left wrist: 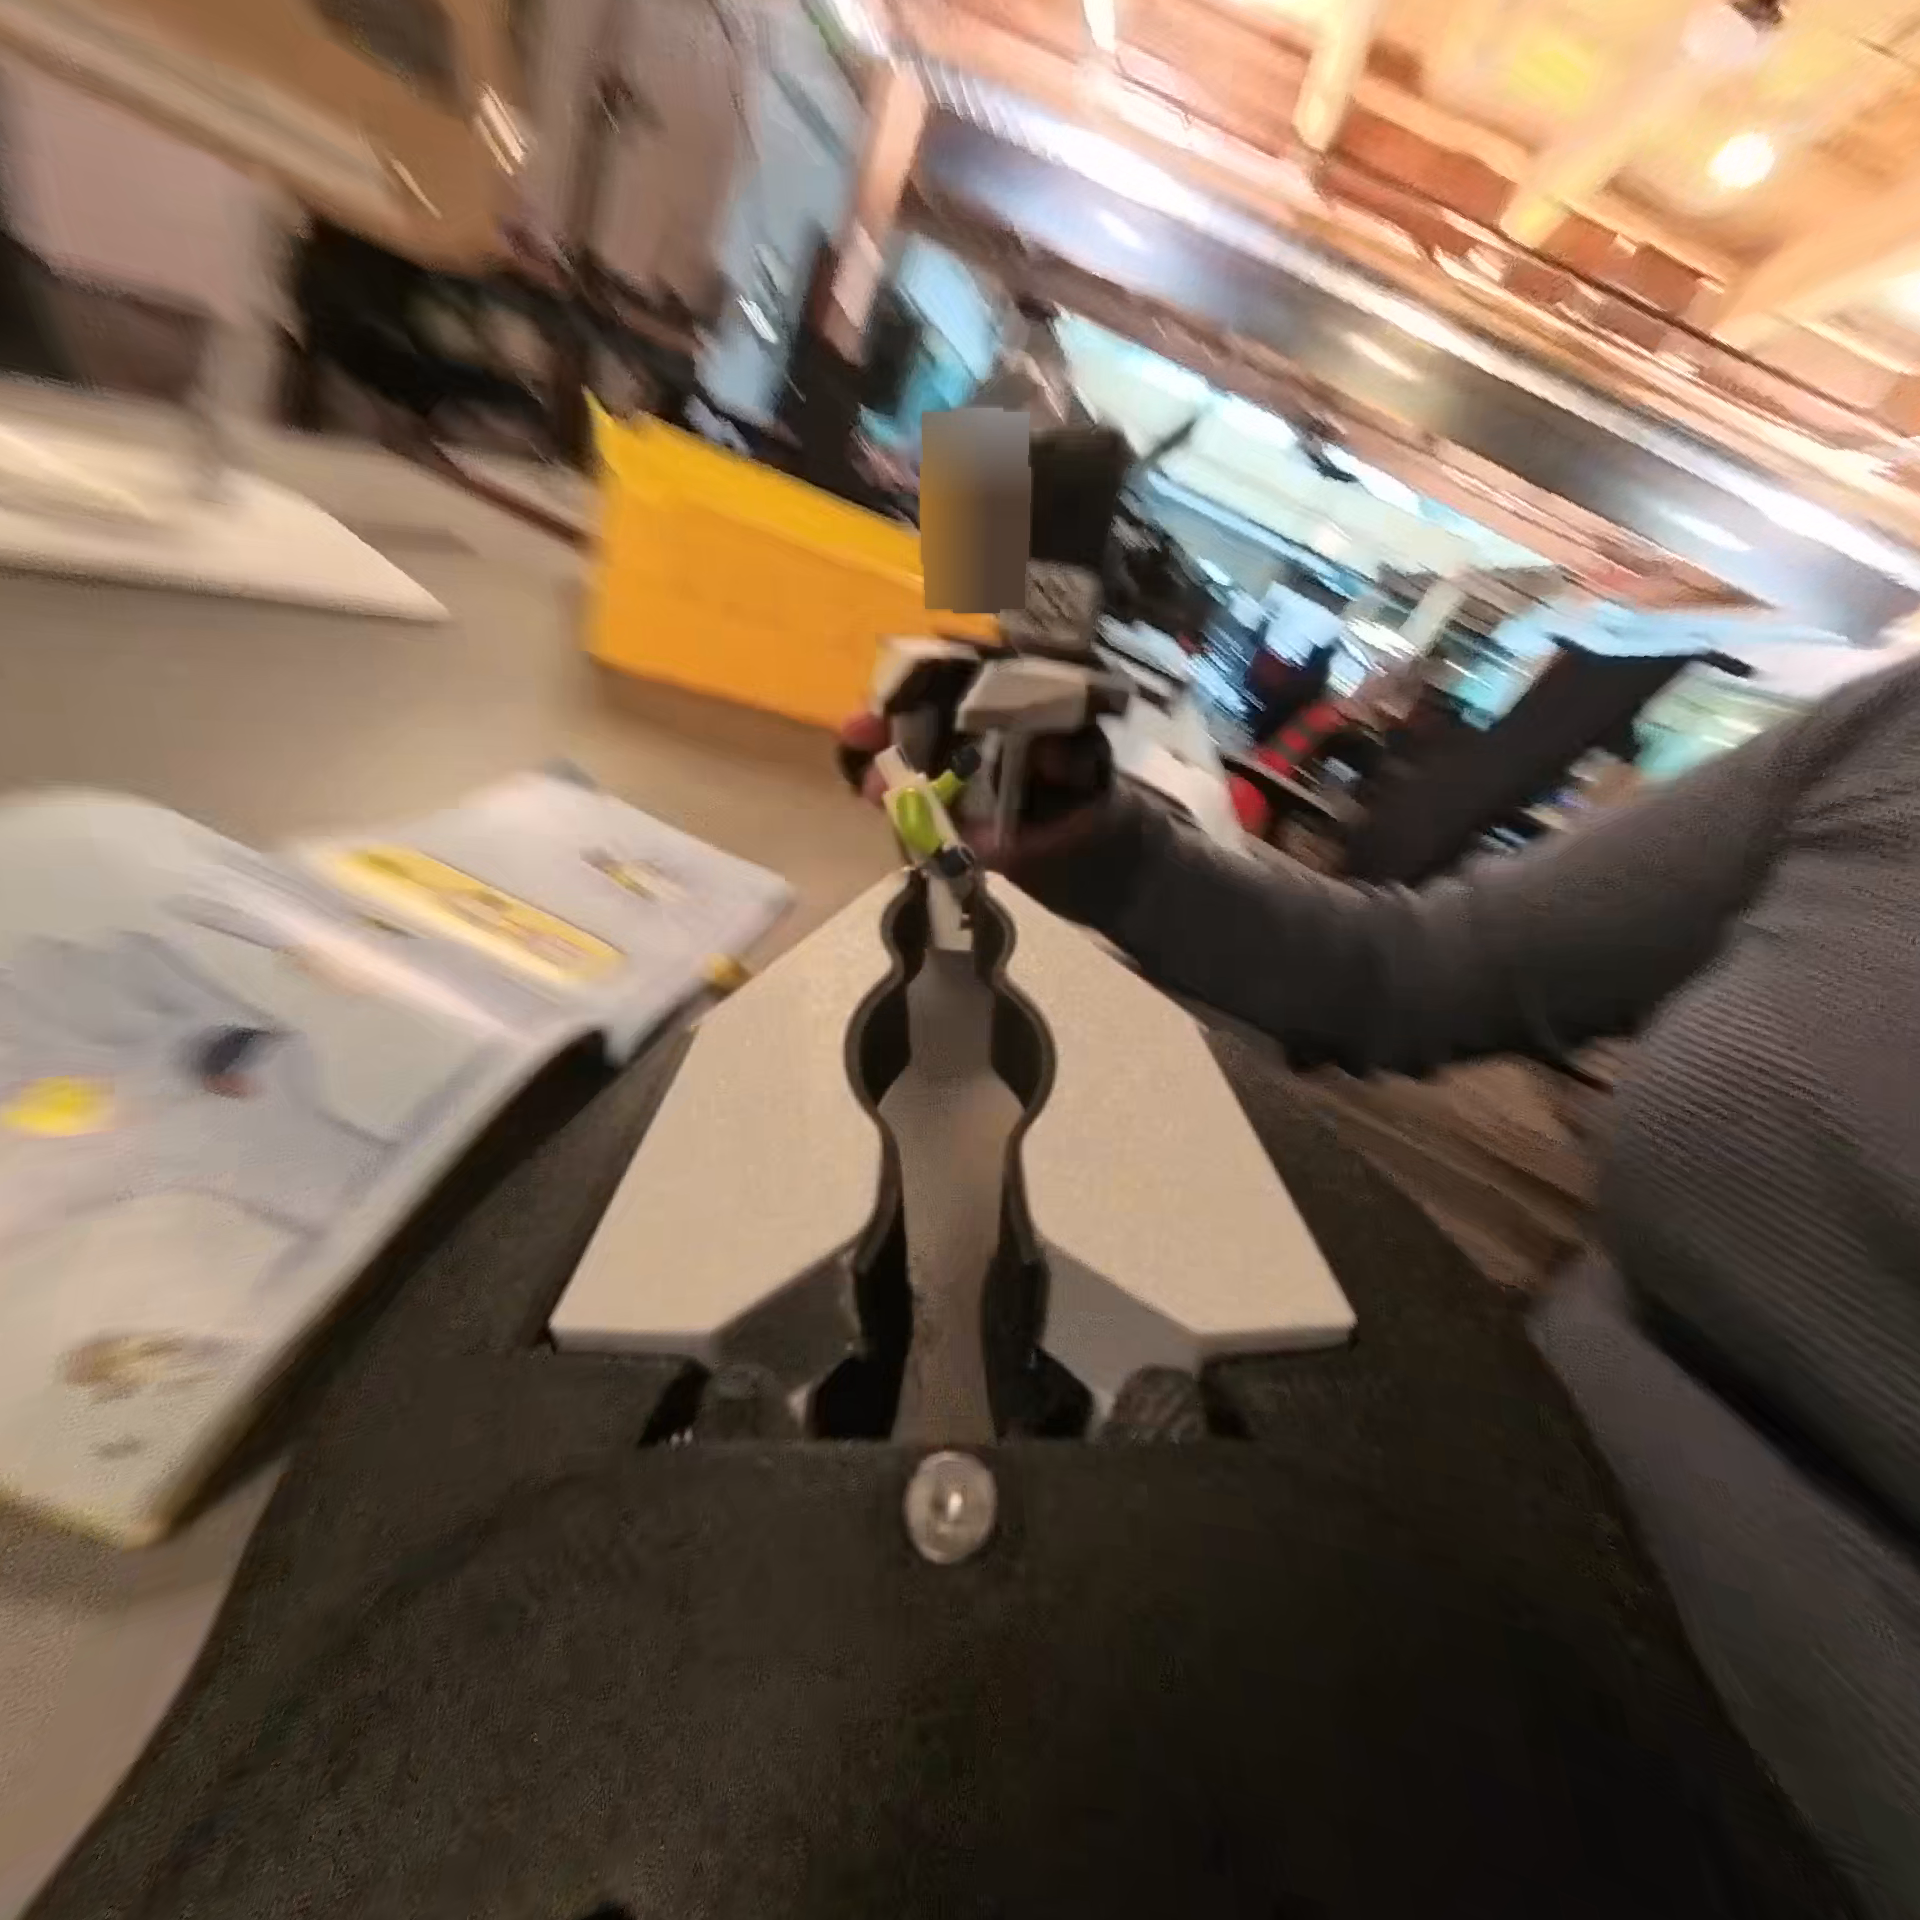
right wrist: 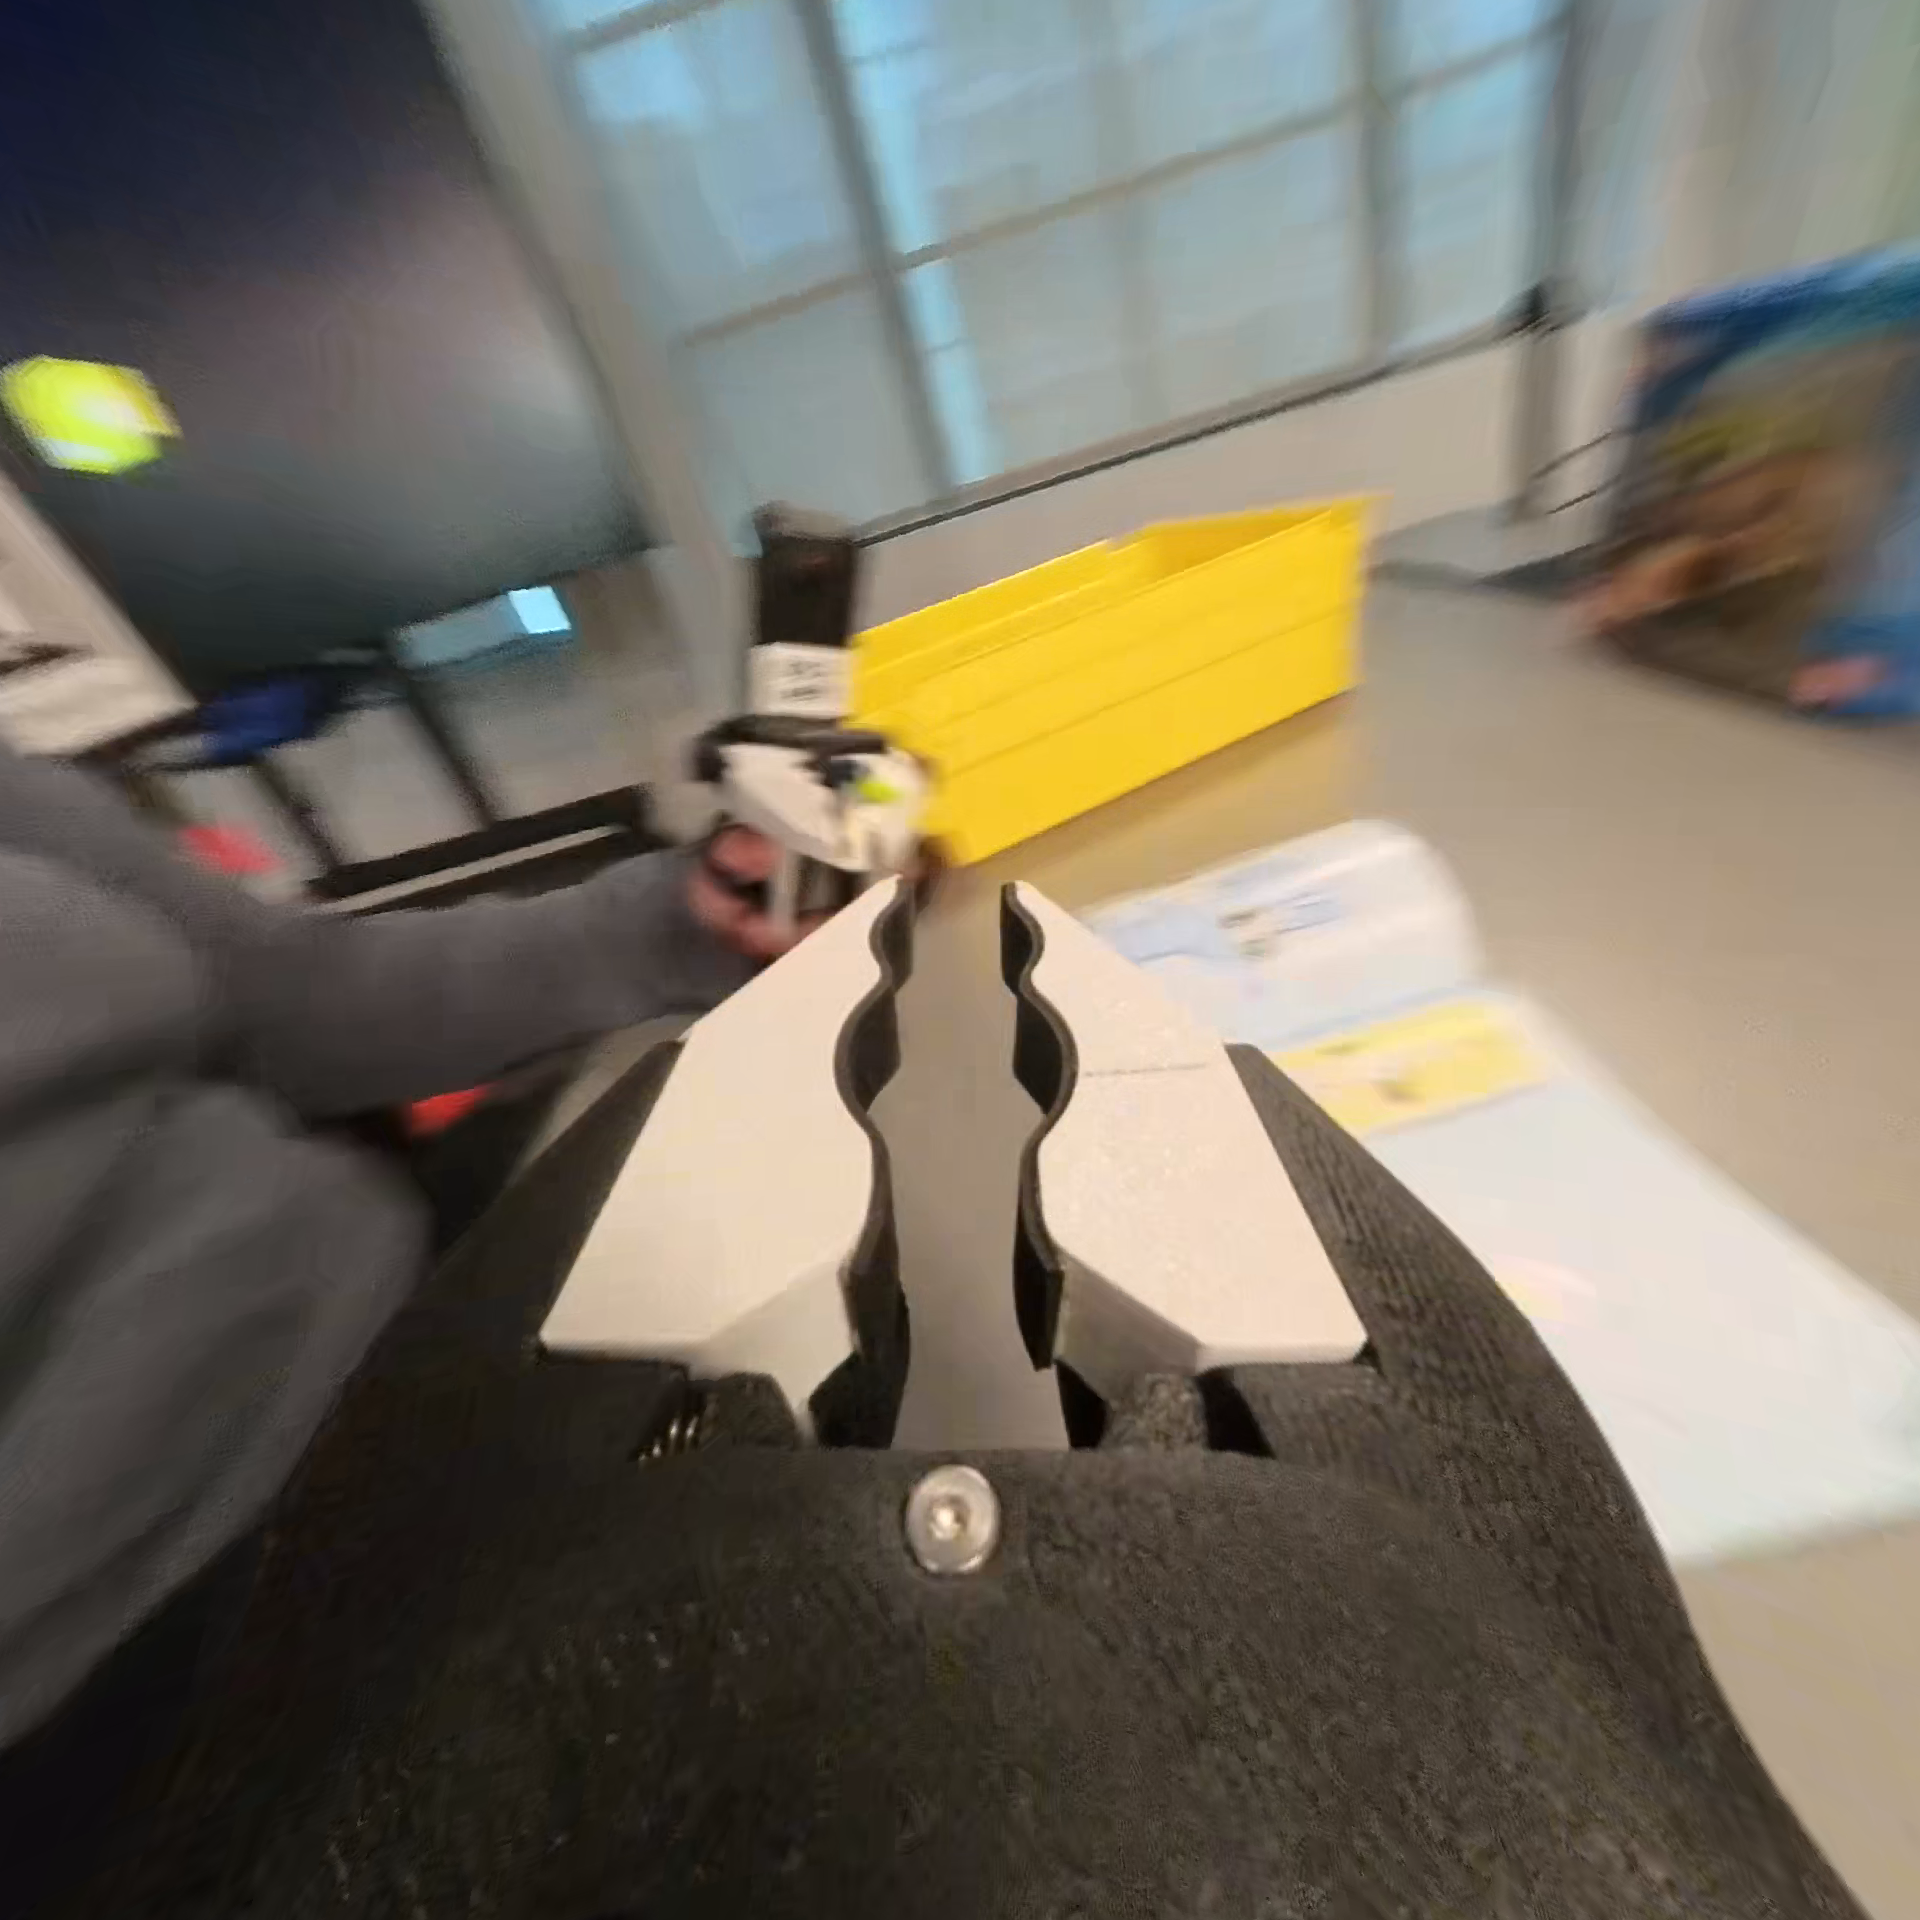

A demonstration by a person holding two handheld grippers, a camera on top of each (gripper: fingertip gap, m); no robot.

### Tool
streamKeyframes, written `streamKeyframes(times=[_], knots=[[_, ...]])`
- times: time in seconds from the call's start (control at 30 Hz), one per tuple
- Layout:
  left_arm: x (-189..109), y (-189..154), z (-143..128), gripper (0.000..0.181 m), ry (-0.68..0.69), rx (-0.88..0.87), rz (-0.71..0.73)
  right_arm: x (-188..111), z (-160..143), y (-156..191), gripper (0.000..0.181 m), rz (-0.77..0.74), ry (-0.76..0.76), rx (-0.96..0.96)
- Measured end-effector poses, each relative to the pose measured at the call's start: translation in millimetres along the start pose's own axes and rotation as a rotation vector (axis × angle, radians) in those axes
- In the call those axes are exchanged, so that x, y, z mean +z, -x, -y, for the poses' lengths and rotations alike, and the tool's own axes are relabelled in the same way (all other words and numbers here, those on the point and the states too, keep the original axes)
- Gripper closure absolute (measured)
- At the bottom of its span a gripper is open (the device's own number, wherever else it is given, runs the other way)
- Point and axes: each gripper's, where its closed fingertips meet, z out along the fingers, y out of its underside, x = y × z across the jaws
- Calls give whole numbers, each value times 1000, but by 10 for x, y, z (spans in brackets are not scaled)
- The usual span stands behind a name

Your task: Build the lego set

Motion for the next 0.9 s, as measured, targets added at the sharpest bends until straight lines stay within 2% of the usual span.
streamKeyframes(times=[0.07, 0.1, 0.23, 0.47, 0.7, 0.9], knots=[[89, -141, -235, 175, 161, -149, -120, 82, -140, 328, 168, 206, 85, 92], [115, -204, -346, 175, 237, -206, -166, 114, -217, 432, 165, 262, 132, 122], [154, -346, -533, 175, 358, -185, -224, 223, -460, 435, 157, 244, 247, 168], [147, -399, -561, 175, 372, -142, -240, 159, -437, 580, 158, 439, 277, 626], [149, -401, -564, 175, 370, -125, -232, 215, -482, 588, 165, 425, 294, 679], [141, -378, -546, 176, 359, -160, -237, 272, -560, 629, 168, 403, 330, 645]])
